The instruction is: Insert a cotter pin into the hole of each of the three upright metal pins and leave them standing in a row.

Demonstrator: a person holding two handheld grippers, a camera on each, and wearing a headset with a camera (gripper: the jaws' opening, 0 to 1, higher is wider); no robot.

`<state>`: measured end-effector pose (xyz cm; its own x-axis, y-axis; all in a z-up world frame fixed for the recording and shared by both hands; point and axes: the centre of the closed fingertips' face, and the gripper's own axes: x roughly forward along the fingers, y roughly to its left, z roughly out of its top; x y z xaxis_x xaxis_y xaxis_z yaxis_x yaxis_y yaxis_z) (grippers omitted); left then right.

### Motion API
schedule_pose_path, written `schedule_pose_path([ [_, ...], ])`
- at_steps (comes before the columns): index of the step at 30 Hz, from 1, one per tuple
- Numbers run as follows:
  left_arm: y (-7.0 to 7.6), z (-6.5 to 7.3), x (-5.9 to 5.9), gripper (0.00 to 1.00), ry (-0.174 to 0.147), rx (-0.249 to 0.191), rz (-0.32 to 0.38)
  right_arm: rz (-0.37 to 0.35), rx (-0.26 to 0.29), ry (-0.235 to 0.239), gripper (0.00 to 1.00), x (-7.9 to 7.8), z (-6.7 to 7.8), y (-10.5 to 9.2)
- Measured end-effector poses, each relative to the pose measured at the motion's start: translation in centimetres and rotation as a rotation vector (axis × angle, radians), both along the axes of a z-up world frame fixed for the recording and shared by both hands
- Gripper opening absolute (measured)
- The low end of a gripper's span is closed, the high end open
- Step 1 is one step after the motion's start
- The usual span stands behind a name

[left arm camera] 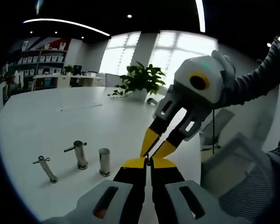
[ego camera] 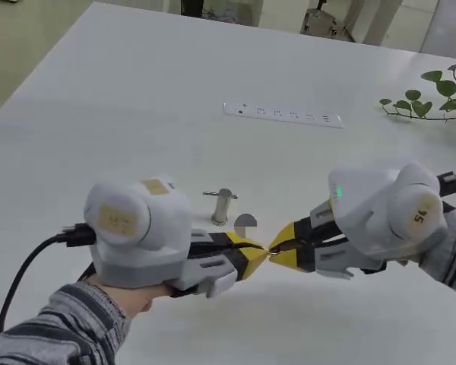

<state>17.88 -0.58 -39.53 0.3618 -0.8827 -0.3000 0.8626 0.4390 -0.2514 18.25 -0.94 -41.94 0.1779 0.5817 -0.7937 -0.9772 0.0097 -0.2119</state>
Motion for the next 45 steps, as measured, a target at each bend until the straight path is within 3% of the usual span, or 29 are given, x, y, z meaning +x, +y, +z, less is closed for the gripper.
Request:
schedule_pose_path([
  [4,0.0,-0.2,0.0,0.0,-0.03,0.034,-0.011,0.019,-0.018,-0.014,0.0,-0.2,0.0,-0.2],
  [8,0.1,0.0,0.2,0.0,-0.048,0.036,-0.002,0.041,-0.035,-0.055,0.0,0.0,0.2,-0.1],
  [14,0.4,-0.3,0.8,0.02,-0.057,0.057,0.043,0.034,-0.049,-0.086,0.0,0.5,0.3,-0.2],
  [20,0.8,0.0,1.6,0.16,-0.085,0.056,0.091,0.024,-0.064,-0.111,0.0,1.0,0.3,-0.3],
  [26,1.6,-0.2,2.8,0.21,-0.121,0.09,0.161,-0.001,-0.085,-0.134,0.0,2.0,0.0,-0.8],
  [30,2.4,-0.9,3.8,0.24,-0.157,0.14,0.217,-0.017,-0.097,-0.142,0.0,2.8,-0.5,-1.2],
  [36,2.8,-1.6,4.8,0.29,-0.145,0.163,0.301,-0.045,-0.116,-0.158,0.0,4.2,-1.1,-1.9],
  [45,2.3,-3.0,5.5,0.32,-0.144,0.216,0.326,-0.076,-0.16,-0.169,0.0,6.1,-2.0,-3.0],
])
